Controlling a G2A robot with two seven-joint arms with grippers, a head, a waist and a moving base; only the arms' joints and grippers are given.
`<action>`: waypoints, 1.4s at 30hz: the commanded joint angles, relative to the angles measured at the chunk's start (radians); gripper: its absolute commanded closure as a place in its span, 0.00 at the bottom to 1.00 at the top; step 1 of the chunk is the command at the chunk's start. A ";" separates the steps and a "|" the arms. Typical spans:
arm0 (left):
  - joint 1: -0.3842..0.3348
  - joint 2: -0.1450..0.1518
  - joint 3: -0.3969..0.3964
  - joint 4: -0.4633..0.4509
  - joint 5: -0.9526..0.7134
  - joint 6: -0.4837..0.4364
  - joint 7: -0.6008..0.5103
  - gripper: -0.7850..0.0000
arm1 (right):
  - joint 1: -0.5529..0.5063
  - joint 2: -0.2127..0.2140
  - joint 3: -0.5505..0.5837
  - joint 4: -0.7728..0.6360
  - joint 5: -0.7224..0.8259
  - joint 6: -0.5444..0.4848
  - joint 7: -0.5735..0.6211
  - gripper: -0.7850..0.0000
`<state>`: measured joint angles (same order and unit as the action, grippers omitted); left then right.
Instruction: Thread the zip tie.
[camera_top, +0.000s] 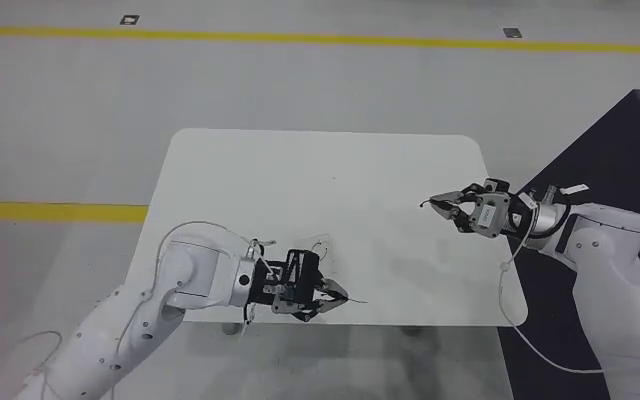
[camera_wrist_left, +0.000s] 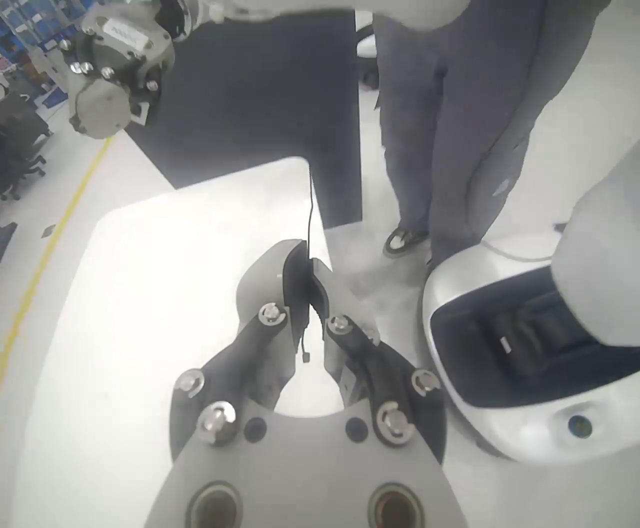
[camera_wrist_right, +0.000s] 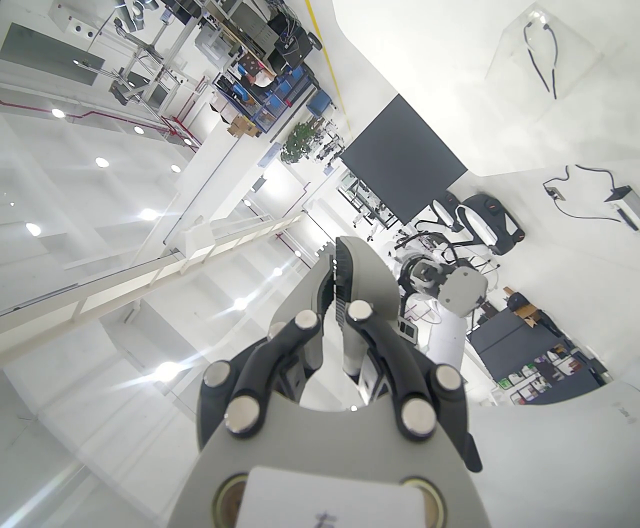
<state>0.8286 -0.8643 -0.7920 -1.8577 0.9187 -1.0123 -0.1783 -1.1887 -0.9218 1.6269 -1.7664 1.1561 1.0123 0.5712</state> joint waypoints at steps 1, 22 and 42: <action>0.001 0.000 0.000 0.000 0.083 0.000 0.000 1.00 | -0.005 -0.001 -0.003 -0.009 0.001 -0.013 0.000 1.00; 0.017 -0.046 0.100 -0.388 0.343 0.571 -0.725 1.00 | -0.030 0.040 -0.215 -0.178 -0.337 0.000 0.083 1.00; 0.049 -0.069 0.129 -0.450 0.560 0.613 -0.776 1.00 | -0.061 0.054 -0.227 -0.216 -0.364 -0.067 0.118 1.00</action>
<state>0.8712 -0.9312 -0.6689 -2.3018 1.4502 -0.3959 -0.9499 -1.2490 -0.8692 1.4003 -1.9812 0.7914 0.9431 0.6839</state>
